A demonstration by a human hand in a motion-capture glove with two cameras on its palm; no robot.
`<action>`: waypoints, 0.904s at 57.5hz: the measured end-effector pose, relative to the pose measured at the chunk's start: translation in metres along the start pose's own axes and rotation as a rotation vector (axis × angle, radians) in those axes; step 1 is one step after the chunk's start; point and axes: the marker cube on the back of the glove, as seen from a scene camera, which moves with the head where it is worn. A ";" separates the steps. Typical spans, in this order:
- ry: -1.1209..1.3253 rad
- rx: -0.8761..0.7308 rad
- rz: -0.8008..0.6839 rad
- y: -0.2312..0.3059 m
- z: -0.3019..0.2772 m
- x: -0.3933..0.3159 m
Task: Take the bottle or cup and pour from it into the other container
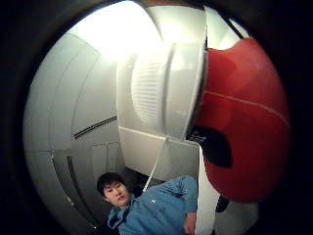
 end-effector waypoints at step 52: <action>1.505 -0.429 -0.144 -0.045 0.067 -0.129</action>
